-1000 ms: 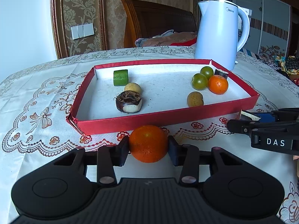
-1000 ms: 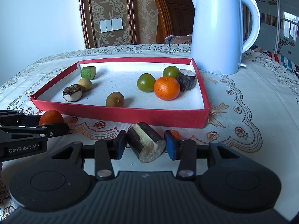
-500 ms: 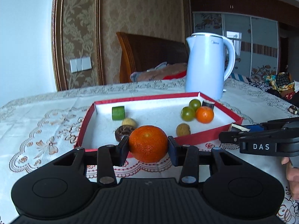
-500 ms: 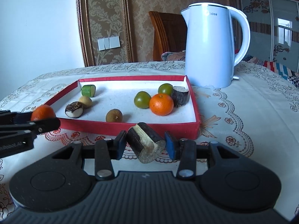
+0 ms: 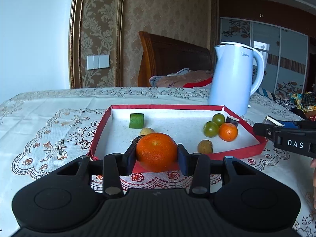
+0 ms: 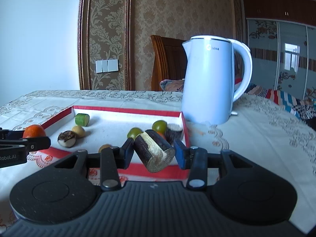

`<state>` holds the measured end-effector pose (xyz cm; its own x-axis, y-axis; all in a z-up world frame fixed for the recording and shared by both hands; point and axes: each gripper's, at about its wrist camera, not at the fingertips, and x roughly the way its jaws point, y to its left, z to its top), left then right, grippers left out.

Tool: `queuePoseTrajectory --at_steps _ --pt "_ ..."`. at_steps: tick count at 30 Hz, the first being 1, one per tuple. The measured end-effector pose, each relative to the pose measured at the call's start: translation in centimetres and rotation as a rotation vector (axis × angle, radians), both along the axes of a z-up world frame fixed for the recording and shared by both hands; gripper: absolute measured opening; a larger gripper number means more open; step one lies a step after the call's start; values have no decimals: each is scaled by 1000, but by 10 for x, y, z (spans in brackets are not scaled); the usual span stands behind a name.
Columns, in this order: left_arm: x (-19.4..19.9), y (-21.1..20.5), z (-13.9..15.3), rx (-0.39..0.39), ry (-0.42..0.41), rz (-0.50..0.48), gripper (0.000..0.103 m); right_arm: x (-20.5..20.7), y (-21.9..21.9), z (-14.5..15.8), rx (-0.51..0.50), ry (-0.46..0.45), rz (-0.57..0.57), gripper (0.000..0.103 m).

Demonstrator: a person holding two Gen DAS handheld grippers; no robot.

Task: Organize fruits
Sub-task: 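Carry the orange and bark cylinder over the red tray with both tools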

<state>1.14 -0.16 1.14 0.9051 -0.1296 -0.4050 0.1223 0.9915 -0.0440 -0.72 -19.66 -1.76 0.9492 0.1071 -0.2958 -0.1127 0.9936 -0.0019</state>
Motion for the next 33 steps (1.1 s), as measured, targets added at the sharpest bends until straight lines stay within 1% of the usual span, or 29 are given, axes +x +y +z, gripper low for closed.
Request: queuePoseTrajectory --at_steps 4,7,12,16,18,21,25,30,33 --pt "10 -3 4 -3 17 6 42 17 -5 4 33 36 18 41" --pt "17 -12 7 17 8 7 42 27 -6 2 55 68 23 41" --pt "32 -28 8 56 6 -3 42 36 1 0 37 80 25 41" --pt "50 -35 5 68 20 7 42 46 9 2 14 66 24 41" --pt "58 -37 2 77 33 8 42 53 13 2 4 76 30 41" --pt "66 -36 -3 47 66 -14 42 59 12 -2 32 117 58 42" --pt "73 -34 -9 35 92 -16 42 64 15 -5 26 130 58 42" --pt "80 -28 -11 11 111 -2 42 75 27 -10 -21 144 63 42" --pt "81 -29 -11 22 104 -1 42 77 34 -12 -58 120 53 42"
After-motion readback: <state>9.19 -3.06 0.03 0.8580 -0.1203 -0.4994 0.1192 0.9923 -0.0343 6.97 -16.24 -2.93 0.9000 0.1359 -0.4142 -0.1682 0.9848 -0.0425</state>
